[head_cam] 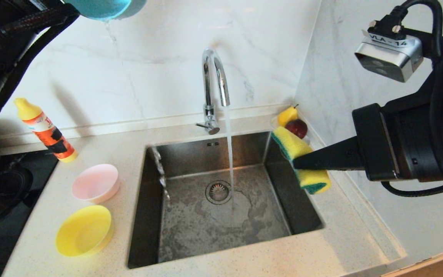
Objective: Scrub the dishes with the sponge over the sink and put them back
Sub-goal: Rinse the bowl, then place the bowl on the table
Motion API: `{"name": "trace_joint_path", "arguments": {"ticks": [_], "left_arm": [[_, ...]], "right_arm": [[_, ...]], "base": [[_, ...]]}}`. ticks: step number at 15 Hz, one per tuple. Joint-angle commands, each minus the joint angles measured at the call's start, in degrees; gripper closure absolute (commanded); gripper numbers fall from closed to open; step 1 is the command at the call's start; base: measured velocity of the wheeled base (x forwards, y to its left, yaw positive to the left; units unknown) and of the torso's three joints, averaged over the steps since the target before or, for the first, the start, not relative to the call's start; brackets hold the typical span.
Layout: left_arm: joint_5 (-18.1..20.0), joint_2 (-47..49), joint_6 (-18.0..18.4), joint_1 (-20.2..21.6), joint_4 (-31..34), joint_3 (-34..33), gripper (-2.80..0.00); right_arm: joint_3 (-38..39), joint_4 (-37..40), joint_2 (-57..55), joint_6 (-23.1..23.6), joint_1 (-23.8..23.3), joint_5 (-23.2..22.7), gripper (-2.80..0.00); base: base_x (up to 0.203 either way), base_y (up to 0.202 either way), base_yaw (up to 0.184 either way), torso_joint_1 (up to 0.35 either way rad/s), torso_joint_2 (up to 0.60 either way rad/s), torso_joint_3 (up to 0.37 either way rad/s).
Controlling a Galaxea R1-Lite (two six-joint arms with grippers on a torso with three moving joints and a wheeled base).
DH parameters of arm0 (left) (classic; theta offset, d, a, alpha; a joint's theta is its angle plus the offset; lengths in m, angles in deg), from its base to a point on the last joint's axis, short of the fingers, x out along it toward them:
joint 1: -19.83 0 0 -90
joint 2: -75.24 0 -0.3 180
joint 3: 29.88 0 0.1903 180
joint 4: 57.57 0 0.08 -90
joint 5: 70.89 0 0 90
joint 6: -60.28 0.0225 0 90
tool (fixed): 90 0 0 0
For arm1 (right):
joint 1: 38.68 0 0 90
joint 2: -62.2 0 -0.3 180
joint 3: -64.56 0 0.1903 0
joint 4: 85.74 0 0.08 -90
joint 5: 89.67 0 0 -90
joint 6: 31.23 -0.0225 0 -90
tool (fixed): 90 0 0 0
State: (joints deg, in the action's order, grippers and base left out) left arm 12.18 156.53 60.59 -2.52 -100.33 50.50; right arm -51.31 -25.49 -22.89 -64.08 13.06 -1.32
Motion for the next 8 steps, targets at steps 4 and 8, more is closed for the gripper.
{"name": "trace_joint_path", "arguments": {"ticks": [4,8], "left_arm": [[-0.5,0.5,-0.9,0.8,8.5,-3.0,0.0],[-0.8,-0.8,-5.9,4.4,28.0,-4.4,0.0]], "right_arm": [[-0.1,0.2,-0.1,-0.2,0.0,0.0,0.0],[-0.2,0.2,0.1,-0.2,0.0,0.1,0.0]], "base": [[0.0,0.0,0.0,0.0,0.0,0.0],[0.0,0.0,0.0,0.0,0.0,0.0]]}}
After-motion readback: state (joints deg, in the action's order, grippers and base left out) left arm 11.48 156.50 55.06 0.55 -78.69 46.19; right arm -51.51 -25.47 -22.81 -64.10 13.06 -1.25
